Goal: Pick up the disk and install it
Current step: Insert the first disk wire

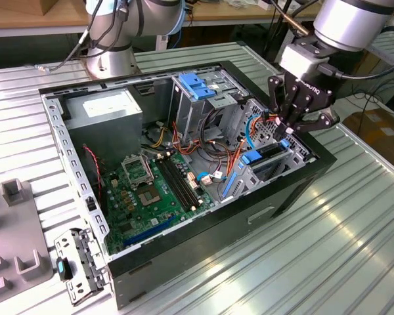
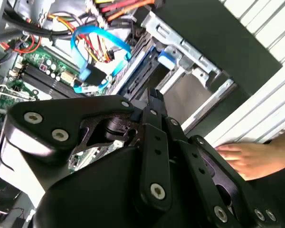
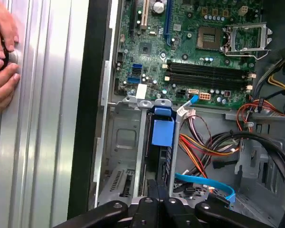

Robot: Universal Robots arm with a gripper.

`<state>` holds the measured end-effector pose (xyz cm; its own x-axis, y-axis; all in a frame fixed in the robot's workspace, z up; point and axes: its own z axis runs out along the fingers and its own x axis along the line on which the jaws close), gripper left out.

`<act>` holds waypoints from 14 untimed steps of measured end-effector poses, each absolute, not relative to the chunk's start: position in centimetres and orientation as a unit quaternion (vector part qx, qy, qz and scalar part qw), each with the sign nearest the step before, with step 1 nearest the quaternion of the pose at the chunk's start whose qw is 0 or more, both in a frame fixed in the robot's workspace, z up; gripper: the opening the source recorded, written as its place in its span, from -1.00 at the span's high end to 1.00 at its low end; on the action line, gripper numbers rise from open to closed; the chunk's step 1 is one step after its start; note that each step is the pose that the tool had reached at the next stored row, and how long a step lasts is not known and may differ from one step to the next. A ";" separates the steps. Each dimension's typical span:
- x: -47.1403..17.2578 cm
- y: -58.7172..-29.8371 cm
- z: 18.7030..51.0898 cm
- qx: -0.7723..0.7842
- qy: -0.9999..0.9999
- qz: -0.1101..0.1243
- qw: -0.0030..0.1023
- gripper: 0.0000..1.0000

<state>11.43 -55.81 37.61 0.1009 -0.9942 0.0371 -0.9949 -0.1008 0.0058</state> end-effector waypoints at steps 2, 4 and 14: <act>13.6 -55.1 37.6 0.747 -0.664 0.012 0.015 0.79; 13.9 -54.9 37.6 0.748 -0.663 0.012 0.014 0.79; 14.9 -54.7 37.7 0.770 -0.638 0.012 0.014 0.79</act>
<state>14.86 -54.72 37.70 0.1854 -0.9820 0.0373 -0.9827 -0.1853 0.0064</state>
